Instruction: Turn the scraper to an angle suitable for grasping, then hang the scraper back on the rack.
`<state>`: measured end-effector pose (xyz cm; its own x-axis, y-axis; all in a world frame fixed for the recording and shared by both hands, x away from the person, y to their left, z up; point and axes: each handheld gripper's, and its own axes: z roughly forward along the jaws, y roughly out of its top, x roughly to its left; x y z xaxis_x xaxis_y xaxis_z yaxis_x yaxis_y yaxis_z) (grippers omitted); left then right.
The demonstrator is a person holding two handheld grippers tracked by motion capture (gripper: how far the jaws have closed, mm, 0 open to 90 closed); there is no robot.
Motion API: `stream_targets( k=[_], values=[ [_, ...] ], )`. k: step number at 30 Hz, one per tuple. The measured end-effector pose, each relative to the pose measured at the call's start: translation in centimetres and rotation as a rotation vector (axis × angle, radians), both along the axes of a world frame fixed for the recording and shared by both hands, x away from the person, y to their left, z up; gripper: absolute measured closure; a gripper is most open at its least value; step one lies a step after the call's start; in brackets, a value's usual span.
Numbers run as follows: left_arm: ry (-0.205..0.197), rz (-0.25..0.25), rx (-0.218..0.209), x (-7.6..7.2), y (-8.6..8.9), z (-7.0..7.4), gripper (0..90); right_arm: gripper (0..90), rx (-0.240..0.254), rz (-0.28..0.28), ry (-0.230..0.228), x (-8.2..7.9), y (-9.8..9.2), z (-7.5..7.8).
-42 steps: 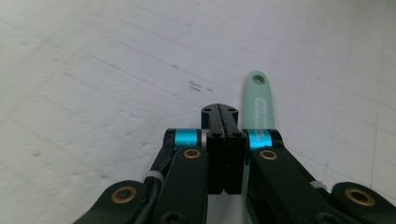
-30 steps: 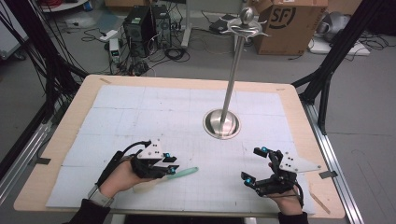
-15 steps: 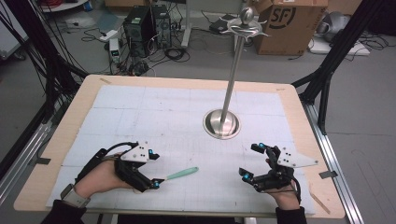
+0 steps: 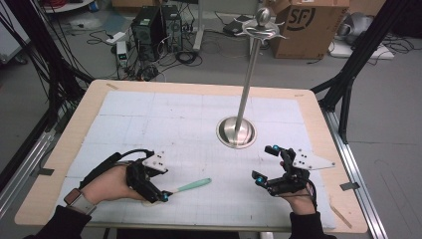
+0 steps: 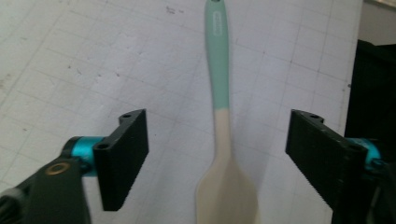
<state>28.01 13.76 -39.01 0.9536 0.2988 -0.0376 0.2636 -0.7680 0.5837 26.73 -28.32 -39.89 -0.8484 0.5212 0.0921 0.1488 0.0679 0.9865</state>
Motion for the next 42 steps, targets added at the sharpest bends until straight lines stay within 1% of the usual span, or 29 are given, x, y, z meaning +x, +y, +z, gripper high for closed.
stream_targets(
  k=[1, 2, 3, 5, 6, 8, 9, 10, 11, 13, 14, 16, 18, 19, 22, 23, 24, 25, 26, 29, 30, 31, 32, 33, 34, 38, 39, 40, 42],
  values=[
    [0.006, -0.004, 0.010, 0.0, -0.3, -0.1, 23.0, 2.4, 0.000, 0.000, 0.000, 0.0, 0.0, 0.0],
    [0.020, -0.015, 0.020, 0.1, -0.7, -0.3, 23.1, 2.4, 0.003, 0.002, -0.013, 0.1, 0.0, 0.1],
    [0.033, -0.027, 0.036, 0.2, -0.9, -0.4, 23.4, 2.5, 0.005, 0.002, -0.008, 0.1, 0.0, 0.1],
    [0.036, -0.042, 0.071, 0.3, -1.5, -0.6, 24.3, 2.4, 0.007, 0.002, -0.009, 0.2, 0.0, 0.1],
    [0.053, -0.045, 0.078, 0.4, -1.7, -0.7, 24.9, 2.4, 0.011, 0.001, -0.004, 0.3, 0.0, 0.1],
    [0.067, -0.041, 0.096, 0.6, -2.0, -0.9, 26.2, 2.4, 0.007, -0.002, -0.008, 0.4, 0.1, 0.1],
    [0.080, -0.037, 0.137, 0.9, -2.3, -1.1, 27.8, 2.4, 0.006, 0.003, -0.004, 0.4, 0.1, 0.1],
    [0.080, -0.037, 0.137, 0.9, -2.3, -1.1, 29.6, 2.4, 0.006, 0.003, -0.004, 0.4, 0.1, 0.1],
    [0.080, -0.040, 0.154, 1.0, -2.4, -1.2, 30.6, 2.4, 0.001, 0.005, -0.006, 0.4, 0.2, 0.1],
    [0.086, -0.042, 0.169, 1.1, -2.6, -1.4, 31.3, 2.4, 0.001, 0.006, -0.004, 0.3, 0.2, 0.1],
    [0.084, -0.044, 0.182, 1.1, -2.7, -1.4, 35.2, 2.4, -0.001, 0.007, -0.003, 0.3, 0.2, 0.1],
    [0.077, -0.061, 0.199, 1.0, -3.0, -1.4, 36.7, 2.4, -0.002, 0.008, -0.003, 0.3, 0.2, 0.1],
    [0.082, -0.071, 0.210, 0.9, -3.3, -1.4, 41.8, 2.5, 0.001, 0.003, -0.006, 0.3, 0.1, 0.1],
    [0.082, -0.070, 0.220, 0.9, -3.4, -1.5, 41.8, 2.5, 0.001, 0.003, -0.006, 0.3, 0.1, 0.1],
    [0.081, -0.079, 0.253, 0.8, -3.9, -1.5, 47.3, 2.4, -0.005, 0.006, -0.007, 0.2, 0.2, 0.0],
    [0.087, -0.078, 0.256, 0.8, -4.0, -1.5, 48.3, 2.4, -0.006, 0.008, -0.003, 0.2, 0.3, 0.0],
    [0.082, -0.083, 0.265, 0.7, -4.1, -1.5, 49.8, 2.5, -0.008, 0.008, -0.007, 0.3, 0.4, 0.0],
    [0.082, -0.083, 0.265, 0.7, -4.1, -1.5, 51.3, 2.5, -0.008, 0.008, -0.007, 0.3, 0.4, 0.0],
    [0.079, -0.088, 0.273, 0.7, -4.2, -1.5, 51.3, 2.4, -0.009, 0.010, -0.004, 0.3, 0.4, 0.0],
    [0.079, -0.095, 0.307, 0.9, -4.6, -1.6, 57.0, 2.5, -0.008, 0.011, 0.002, 0.4, 0.4, 0.0],
    [0.085, -0.093, 0.324, 1.0, -4.6, -1.7, 59.2, 2.4, -0.008, 0.009, -0.005, 0.5, 0.4, 0.0],
    [0.086, -0.093, 0.328, 1.0, -4.7, -1.7, 60.2, 2.5, -0.007, 0.008, 0.001, 0.4, 0.3, 0.0],
    [0.090, -0.086, 0.333, 1.1, -4.8, -1.7, 63.8, 2.4, -0.002, 0.007, -0.002, 0.4, 0.2, 0.0],
    [0.088, -0.090, 0.345, 1.2, -4.8, -1.7, 63.8, 2.4, -0.002, 0.007, -0.002, 0.4, 0.2, 0.0],
    [0.085, -0.095, 0.359, 1.2, -4.9, -1.6, 66.7, 2.5, 0.000, 0.006, 0.000, 0.4, 0.2, 0.0],
    [0.087, -0.099, 0.412, 1.2, -5.7, -1.6, 68.1, 2.5, -0.004, 0.011, 0.001, 0.4, 0.2, 0.0],
    [0.093, -0.095, 0.424, 1.2, -5.9, -1.6, 68.5, 2.4, -0.006, 0.011, 0.000, 0.4, 0.3, 0.0],
    [0.096, -0.102, 0.445, 1.2, -6.2, -1.6, 69.9, 2.5, -0.010, 0.014, -0.001, 0.4, 0.3, 0.0],
    [0.101, -0.103, 0.453, 1.2, -6.4, -1.5, 73.5, 2.5, -0.009, 0.012, -0.002, 0.4, 0.4, 0.0]
  ],
)
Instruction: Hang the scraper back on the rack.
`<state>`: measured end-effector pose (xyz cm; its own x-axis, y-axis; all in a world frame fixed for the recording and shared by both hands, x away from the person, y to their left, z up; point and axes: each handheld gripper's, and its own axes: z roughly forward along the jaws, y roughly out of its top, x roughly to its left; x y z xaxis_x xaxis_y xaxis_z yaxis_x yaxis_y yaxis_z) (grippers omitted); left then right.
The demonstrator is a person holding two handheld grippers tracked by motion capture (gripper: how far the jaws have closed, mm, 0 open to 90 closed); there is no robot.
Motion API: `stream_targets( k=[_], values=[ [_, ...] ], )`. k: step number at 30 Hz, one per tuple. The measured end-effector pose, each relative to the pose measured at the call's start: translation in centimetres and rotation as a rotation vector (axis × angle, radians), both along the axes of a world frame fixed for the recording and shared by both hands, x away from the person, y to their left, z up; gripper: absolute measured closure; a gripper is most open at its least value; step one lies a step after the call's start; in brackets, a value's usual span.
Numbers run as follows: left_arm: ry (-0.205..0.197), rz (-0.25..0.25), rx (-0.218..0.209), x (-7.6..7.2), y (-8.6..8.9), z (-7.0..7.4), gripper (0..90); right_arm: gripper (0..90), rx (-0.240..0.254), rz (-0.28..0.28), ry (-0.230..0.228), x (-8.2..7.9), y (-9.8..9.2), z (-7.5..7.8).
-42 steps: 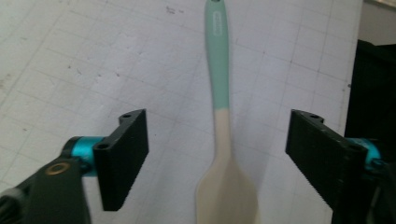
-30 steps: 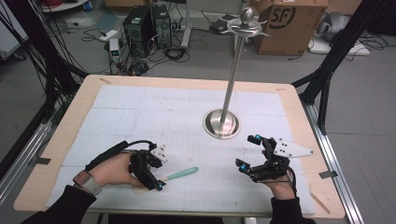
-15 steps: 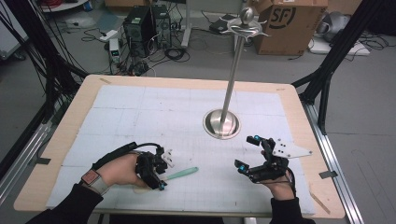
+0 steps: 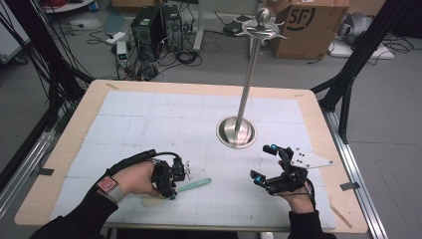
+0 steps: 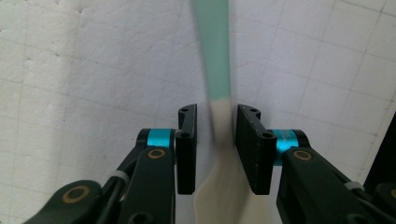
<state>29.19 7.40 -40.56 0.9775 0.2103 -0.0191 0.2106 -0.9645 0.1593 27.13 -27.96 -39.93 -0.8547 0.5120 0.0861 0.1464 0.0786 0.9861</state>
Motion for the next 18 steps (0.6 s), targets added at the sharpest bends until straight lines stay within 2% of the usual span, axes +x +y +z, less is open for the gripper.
stream_targets(
  k=[5, 10, 13, 17, 18],
  values=[
    [0.008, -0.012, -0.001, -0.1, -0.1, 0.0, 80.2, 2.4, -0.007, 0.003, -0.005, -0.1, 0.1, 0.0],
    [-0.011, -0.017, -0.036, -0.4, 0.4, 0.1, 80.6, 2.4, -0.011, 0.001, 0.003, -0.2, 0.1, -0.2],
    [-0.023, -0.004, -0.061, -0.5, 0.9, 0.1, 80.7, 2.5, -0.017, 0.000, 0.003, -0.3, 0.1, -0.2],
    [-0.042, 0.007, -0.056, -0.7, 1.4, 0.1, 80.6, 2.5, -0.022, -0.003, 0.008, -0.5, 0.1, -0.3],
    [-0.061, 0.006, -0.067, -0.9, 1.6, 0.4, 80.6, 2.5, -0.024, -0.001, 0.009, -0.5, 0.2, -0.3]
  ],
)
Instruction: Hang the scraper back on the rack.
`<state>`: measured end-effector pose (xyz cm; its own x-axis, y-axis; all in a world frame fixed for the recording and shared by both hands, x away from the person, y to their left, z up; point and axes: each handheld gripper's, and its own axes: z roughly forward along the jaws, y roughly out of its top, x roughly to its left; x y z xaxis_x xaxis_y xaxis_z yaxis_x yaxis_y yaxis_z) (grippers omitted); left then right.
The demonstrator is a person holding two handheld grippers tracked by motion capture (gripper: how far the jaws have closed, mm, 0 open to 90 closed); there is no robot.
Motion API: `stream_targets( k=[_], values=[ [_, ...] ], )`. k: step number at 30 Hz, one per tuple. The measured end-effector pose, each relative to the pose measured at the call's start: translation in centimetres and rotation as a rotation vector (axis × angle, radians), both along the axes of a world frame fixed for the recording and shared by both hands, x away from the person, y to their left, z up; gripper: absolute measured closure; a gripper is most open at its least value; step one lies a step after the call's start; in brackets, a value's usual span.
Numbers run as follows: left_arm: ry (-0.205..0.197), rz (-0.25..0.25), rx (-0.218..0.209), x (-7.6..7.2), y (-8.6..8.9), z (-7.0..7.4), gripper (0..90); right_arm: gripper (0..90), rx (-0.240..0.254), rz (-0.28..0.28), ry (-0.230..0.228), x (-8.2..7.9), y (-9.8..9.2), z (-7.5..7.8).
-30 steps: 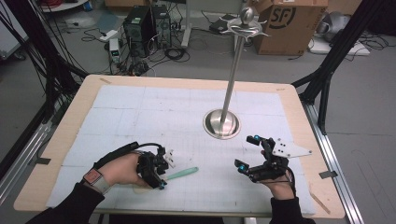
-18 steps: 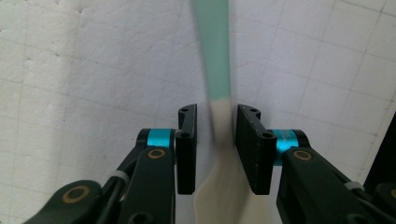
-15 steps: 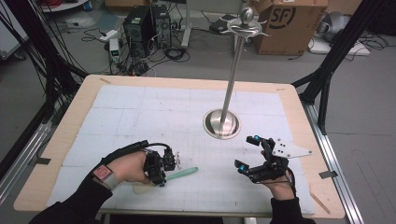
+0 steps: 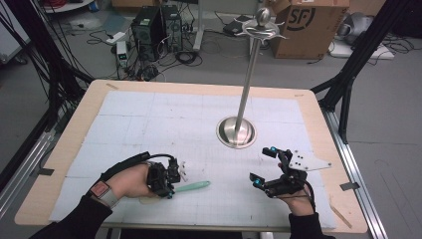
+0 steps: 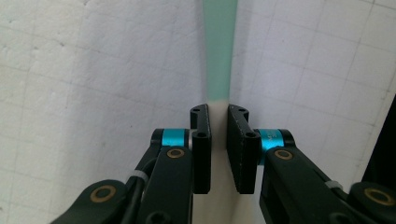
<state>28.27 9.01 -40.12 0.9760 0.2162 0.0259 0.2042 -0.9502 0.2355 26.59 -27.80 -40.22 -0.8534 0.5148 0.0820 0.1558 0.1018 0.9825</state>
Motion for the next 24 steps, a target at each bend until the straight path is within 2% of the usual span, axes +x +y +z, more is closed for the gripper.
stream_targets(
  k=[2, 3, 4, 5, 6, 9, 16, 17, 18, 19, 20, 22, 23, 24],
  values=[
    [-0.006, 0.006, -0.012, -0.1, 0.1, 0.3, 80.6, 2.5, 0.000, 0.004, -0.003, -0.1, 0.1, 0.0],
    [-0.023, 0.011, -0.053, -0.2, 0.5, 1.0, 80.6, 2.4, -0.003, 0.004, -0.001, -0.2, 0.0, 0.0],
    [-0.023, 0.011, -0.053, -0.2, 0.5, 1.0, 80.6, 2.5, -0.004, 0.002, -0.004, -0.2, 0.0, 0.0],
    [-0.035, 0.034, -0.118, -0.2, 1.0, 1.8, 80.6, 2.5, -0.003, 0.002, -0.005, -0.3, 0.0, 0.0],
    [-0.035, 0.034, -0.118, -0.2, 1.0, 1.8, 80.6, 2.4, 0.001, 0.000, 0.000, -0.3, -0.1, 0.0],
    [-0.060, 0.072, -0.203, 0.0, 1.9, 3.0, 80.5, 2.4, 0.000, -0.005, -0.003, -0.4, -0.3, 0.0],
    [-0.088, 0.161, -0.440, 0.5, 4.0, 5.0, 80.5, 2.5, -0.007, -0.016, 0.005, -0.9, -0.6, -0.2],
    [-0.104, 0.192, -0.513, 0.7, 4.4, 5.4, 80.5, 2.4, -0.009, -0.021, 0.000, -1.0, -0.7, -0.2],
    [-0.118, 0.200, -0.542, 0.8, 4.6, 5.6, 80.4, 2.5, -0.010, -0.019, 0.001, -1.1, -0.8, -0.2],
    [-0.131, 0.206, -0.566, 0.9, 4.7, 5.7, 80.5, 2.5, -0.007, -0.019, 0.005, -1.2, -0.8, -0.2],
    [-0.131, 0.206, -0.566, 0.9, 4.7, 5.7, 80.5, 2.5, -0.010, -0.021, 0.001, -1.3, -0.9, -0.2],
    [-0.171, 0.238, -0.607, 1.1, 4.7, 5.9, 80.4, 2.5, -0.009, -0.027, -0.003, -1.4, -1.0, -0.2],
    [-0.171, 0.238, -0.607, 1.1, 4.7, 5.9, 80.4, 2.5, -0.006, -0.026, 0.000, -1.5, -1.1, -0.2],
    [-0.180, 0.250, -0.626, 1.2, 4.7, 5.9, 80.4, 2.5, -0.004, -0.028, -0.003, -1.5, -1.1, -0.2]
  ],
)
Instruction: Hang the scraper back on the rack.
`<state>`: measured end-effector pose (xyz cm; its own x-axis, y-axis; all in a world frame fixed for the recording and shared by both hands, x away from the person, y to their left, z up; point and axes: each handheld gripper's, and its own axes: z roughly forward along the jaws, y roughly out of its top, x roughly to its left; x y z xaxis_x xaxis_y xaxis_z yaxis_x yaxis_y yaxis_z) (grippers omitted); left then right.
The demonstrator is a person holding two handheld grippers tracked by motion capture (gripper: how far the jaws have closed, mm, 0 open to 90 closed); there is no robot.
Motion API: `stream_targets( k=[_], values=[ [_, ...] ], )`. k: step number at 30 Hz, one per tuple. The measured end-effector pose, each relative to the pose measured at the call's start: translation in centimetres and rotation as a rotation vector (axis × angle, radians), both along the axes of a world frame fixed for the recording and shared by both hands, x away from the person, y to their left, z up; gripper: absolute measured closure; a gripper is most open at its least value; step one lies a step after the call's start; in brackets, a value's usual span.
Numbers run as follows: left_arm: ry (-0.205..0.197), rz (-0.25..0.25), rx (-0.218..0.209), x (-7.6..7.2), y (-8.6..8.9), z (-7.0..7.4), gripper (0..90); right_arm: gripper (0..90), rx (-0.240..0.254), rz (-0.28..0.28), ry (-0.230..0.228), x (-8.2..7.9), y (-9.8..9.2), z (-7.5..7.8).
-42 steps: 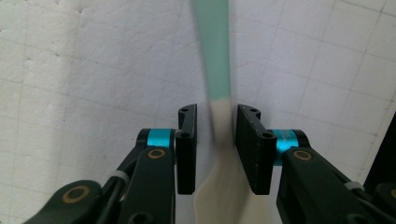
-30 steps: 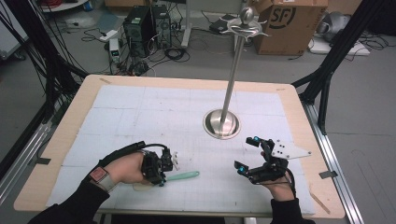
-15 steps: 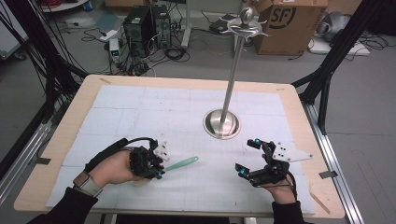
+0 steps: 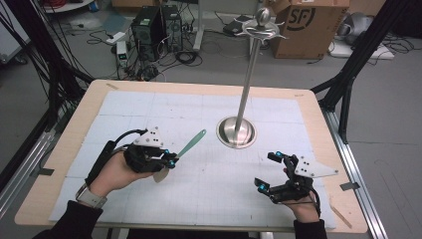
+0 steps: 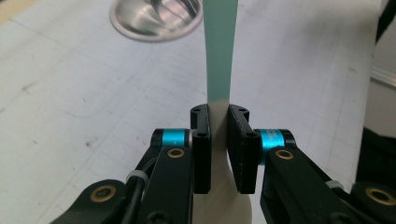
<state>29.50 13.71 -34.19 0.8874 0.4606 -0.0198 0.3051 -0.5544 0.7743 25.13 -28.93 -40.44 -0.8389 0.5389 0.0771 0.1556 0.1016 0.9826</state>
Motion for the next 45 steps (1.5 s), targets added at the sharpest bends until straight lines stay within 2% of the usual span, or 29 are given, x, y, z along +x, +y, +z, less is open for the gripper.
stream_targets(
  k=[3, 5, 6, 7, 8, 10, 11, 12, 13, 14, 16, 18, 19, 26, 33, 36, 42, 45],
  values=[
    [-0.004, 0.035, -0.071, 0.5, -0.2, 0.2, 80.4, 2.5, 0.000, -0.002, 0.004, -0.1, -0.1, 0.0],
    [-0.022, 0.056, -0.103, 0.8, -0.4, 0.4, 80.4, 2.5, 0.001, -0.002, 0.004, -0.1, -0.1, 0.0],
    [-0.033, 0.066, -0.125, 1.0, -0.5, 0.6, 80.4, 2.5, 0.002, -0.002, 0.005, -0.1, -0.1, 0.0],
    [-0.072, 0.087, -0.156, 1.3, -0.7, 0.8, 80.4, 2.4, 0.002, -0.001, 0.003, -0.1, -0.1, -0.1],
    [-0.072, 0.087, -0.156, 1.3, -0.7, 0.8, 80.4, 2.5, 0.003, 0.000, 0.005, -0.1, -0.1, -0.1],
    [-0.092, 0.106, -0.207, 1.9, -1.1, 1.2, 80.4, 2.5, 0.003, 0.000, 0.003, 0.0, -0.1, -0.1],
    [-0.092, 0.106, -0.207, 1.9, -1.1, 1.2, 80.4, 2.5, 0.001, -0.001, 0.000, 0.0, -0.1, -0.1],
    [-0.094, 0.113, -0.238, 2.3, -1.4, 1.4, 80.4, 2.5, 0.002, -0.001, 0.002, 0.0, -0.2, -0.1],
    [-0.094, 0.113, -0.238, 2.3, -1.4, 1.4, 80.4, 2.5, 0.004, 0.001, 0.005, 0.0, -0.2, -0.1],
    [-0.084, 0.116, -0.275, 2.7, -1.6, 1.7, 80.4, 2.5, 0.007, 0.001, 0.002, 0.0, -0.2, -0.1],
    [-0.084, 0.122, -0.290, 2.9, -1.8, 1.8, 80.4, 2.5, 0.010, 0.003, 0.004, -0.1, -0.1, -0.1],
    [-0.068, 0.122, -0.342, 3.1, -2.0, 2.2, 80.4, 2.5, 0.013, 0.004, -0.001, -0.1, -0.1, 0.0],
    [-0.076, 0.125, -0.355, 3.1, -2.2, 2.3, 80.4, 2.5, 0.013, 0.004, -0.001, -0.1, -0.1, 0.0],
    [-0.113, 0.113, -0.351, 3.6, -3.6, 4.0, 80.5, 2.5, 0.021, 0.003, -0.002, -0.3, -0.3, 0.0],
    [-0.130, 0.108, -0.379, 4.8, -3.9, 5.7, 80.6, 2.5, 0.026, -0.007, -0.003, -0.6, -0.7, 0.1],
    [-0.114, 0.086, -0.405, 5.4, -3.9, 6.5, 80.6, 2.4, 0.026, -0.009, -0.003, -0.7, -0.8, 0.0],
    [-0.164, 0.074, -0.391, 6.3, -4.1, 7.7, 80.6, 2.5, 0.023, -0.008, -0.006, -0.9, -0.7, 0.1],
    [-0.172, 0.080, -0.389, 6.8, -4.0, 8.1, 80.6, 2.5, 0.018, -0.006, -0.006, -1.0, -0.7, 0.1]
  ],
)
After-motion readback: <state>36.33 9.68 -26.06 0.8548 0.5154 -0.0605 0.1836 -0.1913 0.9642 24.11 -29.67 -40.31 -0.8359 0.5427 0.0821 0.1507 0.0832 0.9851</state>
